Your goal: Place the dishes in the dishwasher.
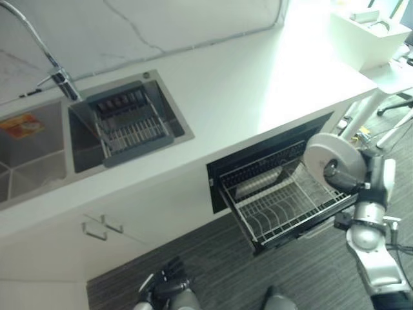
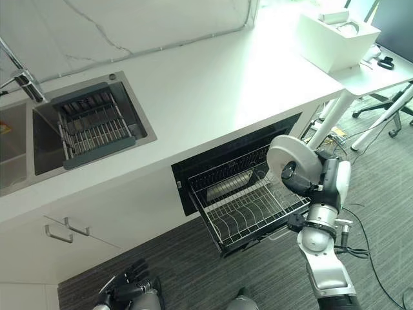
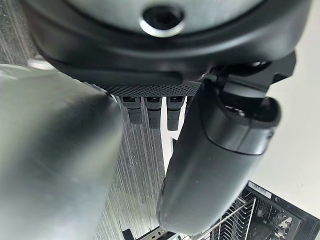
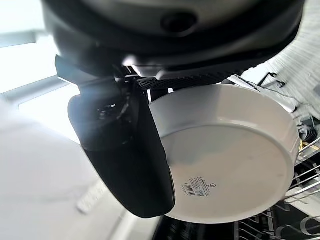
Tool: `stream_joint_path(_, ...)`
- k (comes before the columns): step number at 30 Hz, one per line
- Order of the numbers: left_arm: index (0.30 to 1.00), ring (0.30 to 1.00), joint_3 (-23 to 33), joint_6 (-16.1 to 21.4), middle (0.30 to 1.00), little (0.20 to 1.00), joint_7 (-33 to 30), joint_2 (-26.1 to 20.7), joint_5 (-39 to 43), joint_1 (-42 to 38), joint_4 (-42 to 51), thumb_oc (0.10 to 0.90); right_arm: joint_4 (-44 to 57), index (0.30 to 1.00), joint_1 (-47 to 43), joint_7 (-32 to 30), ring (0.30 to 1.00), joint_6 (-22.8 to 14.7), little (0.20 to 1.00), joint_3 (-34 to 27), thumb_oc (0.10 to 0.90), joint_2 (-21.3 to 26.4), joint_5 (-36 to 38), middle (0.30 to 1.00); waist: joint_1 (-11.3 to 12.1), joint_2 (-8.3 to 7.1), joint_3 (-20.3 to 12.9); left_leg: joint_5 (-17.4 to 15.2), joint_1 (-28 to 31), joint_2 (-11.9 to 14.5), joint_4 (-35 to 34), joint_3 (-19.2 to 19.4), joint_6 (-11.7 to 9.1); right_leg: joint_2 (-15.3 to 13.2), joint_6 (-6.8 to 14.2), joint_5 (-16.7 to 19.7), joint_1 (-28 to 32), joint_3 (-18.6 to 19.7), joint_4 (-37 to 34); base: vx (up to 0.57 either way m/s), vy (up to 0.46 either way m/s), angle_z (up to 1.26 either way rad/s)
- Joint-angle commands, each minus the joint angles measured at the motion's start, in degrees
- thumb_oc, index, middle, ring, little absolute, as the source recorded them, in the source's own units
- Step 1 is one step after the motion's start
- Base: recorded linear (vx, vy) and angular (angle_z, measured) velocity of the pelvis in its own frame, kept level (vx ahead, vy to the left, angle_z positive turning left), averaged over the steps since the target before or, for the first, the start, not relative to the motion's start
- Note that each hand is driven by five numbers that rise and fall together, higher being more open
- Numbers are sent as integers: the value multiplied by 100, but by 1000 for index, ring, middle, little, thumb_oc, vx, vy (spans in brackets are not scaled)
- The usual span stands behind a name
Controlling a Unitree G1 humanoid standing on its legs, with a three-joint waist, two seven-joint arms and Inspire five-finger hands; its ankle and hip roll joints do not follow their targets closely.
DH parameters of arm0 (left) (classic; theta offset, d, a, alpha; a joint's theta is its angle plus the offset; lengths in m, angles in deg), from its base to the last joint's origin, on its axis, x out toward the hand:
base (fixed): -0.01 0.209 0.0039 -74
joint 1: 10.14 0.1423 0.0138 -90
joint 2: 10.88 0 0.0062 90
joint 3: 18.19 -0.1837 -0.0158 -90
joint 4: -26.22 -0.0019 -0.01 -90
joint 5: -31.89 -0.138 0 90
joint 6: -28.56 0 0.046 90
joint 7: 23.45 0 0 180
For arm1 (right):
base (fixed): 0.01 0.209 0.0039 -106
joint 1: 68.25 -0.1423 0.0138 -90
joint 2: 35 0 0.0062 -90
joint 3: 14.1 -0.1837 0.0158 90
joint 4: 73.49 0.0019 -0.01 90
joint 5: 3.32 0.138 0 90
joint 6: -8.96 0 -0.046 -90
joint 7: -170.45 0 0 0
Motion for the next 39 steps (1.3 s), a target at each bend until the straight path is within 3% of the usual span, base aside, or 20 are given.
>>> stream_joint_path(1, 900, 900, -202, 77, 900, 900, 37, -22, -352, -45, 2, 800, 246, 300, -758, -457, 300, -310, 300, -312, 400, 348, -325, 300, 66, -60, -173, -634, 308, 113, 272, 232, -27, -48, 167, -313, 36, -98, 126, -9, 25, 12)
stream_joint_path(12, 900, 900, -59, -34, 900, 900, -360, -82, -396, -218, -577, 800, -1614, 300, -1508, -709, 300, -258, 300, 563, 400, 1, -342, 300, 505, -33, -47, -636, 151, -79, 272, -85, 32, -208, 209, -299, 174, -371, 126, -6, 28, 15)
stream_joint_path(17, 900, 900, -242, 80, 900, 900, -457, -190, -247, -448, -679, 800, -2694, 300, -2321, -975, 300, 26, 300, 893, 400, -18, 5, 300, 766, 41, 90, -581, -62, -177, 272, -272, 39, -274, 204, -247, 131, -505, 126, -68, 48, 24)
stream_joint_path(18, 900, 900, -383, 122, 900, 900, -502, -281, -98, -647, -603, 800, -3324, 300, -2899, -1262, 300, 180, 300, 1076, 400, 31, 90, 300, 922, 92, 237, -562, -219, -241, 272, -384, 50, -322, 203, -213, 67, -578, 126, -136, 37, 32)
stream_joint_path(20, 900, 900, -449, 147, 900, 900, -516, -324, -40, -748, -584, 800, -3593, 300, -3143, -1374, 300, 223, 300, 1129, 400, 73, 143, 300, 983, 113, 309, -553, -299, -272, 272, -433, 58, -347, 212, -192, 26, -612, 126, -164, 16, 30)
stream_joint_path(23, 900, 900, -765, 266, 900, 900, -589, -484, 225, -1052, -521, 800, -4586, 300, -4004, -2056, 300, 438, 300, 1357, 400, 183, 151, 300, 1232, 215, 579, -514, -602, -386, 272, -585, 101, -423, 240, -111, -155, -723, 126, -196, -3, 20)
stream_joint_path(30, 900, 900, -958, 379, 900, 900, -714, -561, 482, -1143, -442, 800, -5509, 300, -4504, -2451, 300, 804, 300, 1625, 400, 312, -27, 300, 1408, 299, 761, -474, -883, -461, 272, -683, 154, -467, 262, -47, -361, -752, 126, -89, 3, 13)
stream_joint_path(34, 900, 900, -1018, 451, 900, 900, -681, -630, 629, -1165, -380, 800, -5890, 300, -4681, -2298, 300, 868, 300, 1729, 400, 409, -139, 300, 1464, 338, 845, -466, -1015, -482, 272, -696, 171, -500, 278, -22, -462, -759, 126, -79, 3, 3)
stream_joint_path(39, 900, 900, -1041, 424, 900, 900, -756, -714, 774, -1187, -145, 800, -6131, 300, -4677, -1657, 300, 1186, 300, 1944, 400, 443, -114, 300, 1466, 336, 916, -466, -1109, -484, 272, -698, 181, -530, 304, 13, -564, -733, 126, -45, -4, 2)
